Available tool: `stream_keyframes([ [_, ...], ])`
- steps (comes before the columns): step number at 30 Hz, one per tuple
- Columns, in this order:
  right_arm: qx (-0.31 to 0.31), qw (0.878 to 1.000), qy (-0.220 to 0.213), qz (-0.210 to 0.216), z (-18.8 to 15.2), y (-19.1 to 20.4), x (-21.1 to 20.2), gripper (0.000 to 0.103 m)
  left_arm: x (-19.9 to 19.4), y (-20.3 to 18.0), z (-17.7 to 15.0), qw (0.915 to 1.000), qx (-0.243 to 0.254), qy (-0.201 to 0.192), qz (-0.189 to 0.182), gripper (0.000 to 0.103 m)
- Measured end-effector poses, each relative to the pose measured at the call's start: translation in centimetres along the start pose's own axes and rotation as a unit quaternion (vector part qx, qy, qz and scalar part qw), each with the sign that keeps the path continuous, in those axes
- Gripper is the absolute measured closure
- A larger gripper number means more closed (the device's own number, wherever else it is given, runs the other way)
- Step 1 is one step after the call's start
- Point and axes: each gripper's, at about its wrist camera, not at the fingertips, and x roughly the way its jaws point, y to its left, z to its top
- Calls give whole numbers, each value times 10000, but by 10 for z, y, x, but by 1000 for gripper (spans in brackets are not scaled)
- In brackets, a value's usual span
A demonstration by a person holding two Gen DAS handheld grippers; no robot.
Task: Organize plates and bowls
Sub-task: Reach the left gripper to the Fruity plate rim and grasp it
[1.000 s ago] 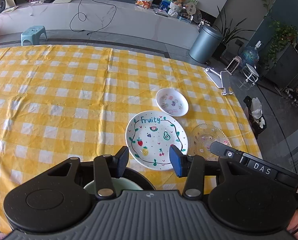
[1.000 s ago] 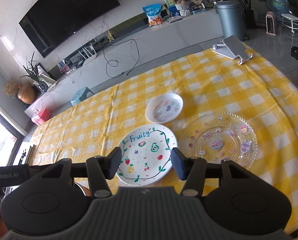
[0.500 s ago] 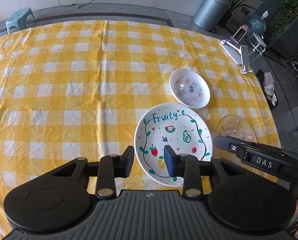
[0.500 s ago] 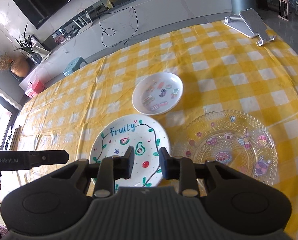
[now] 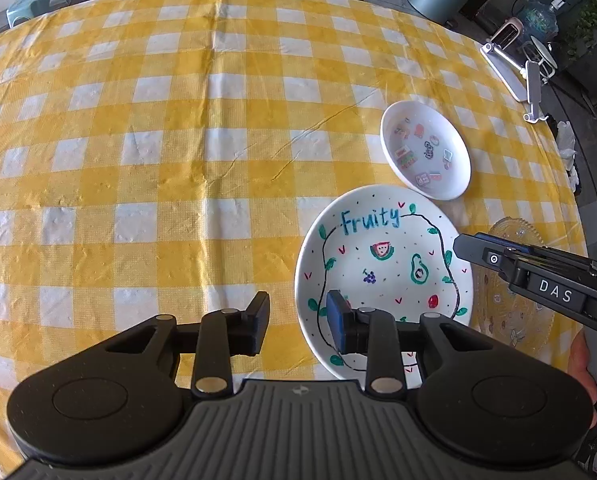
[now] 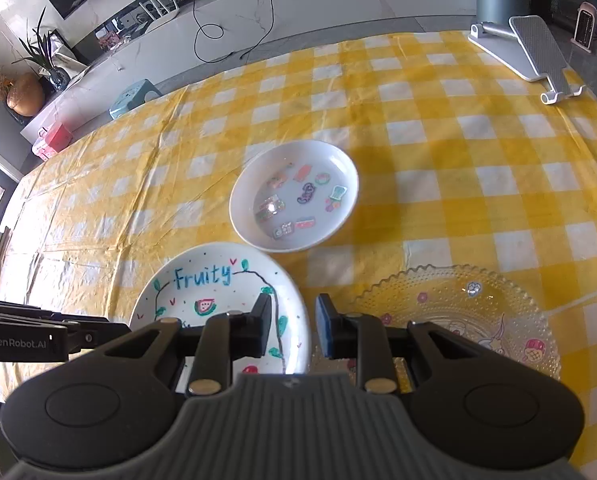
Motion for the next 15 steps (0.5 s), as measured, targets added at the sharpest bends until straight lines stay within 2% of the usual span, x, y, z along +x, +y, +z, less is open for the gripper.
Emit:
stream_keyframes([
  [4,-2,9999,118,36,-1,2,6,79,4,2,0,9999,33,100,5,67],
  [9,-2,10000,89,39,-3,4,6,79,6,5,-2,9998,6,191,-21,74],
  [15,326,9977,253,529,-6,3,10,79,6,11,-3,9996,-3,269,89,78],
])
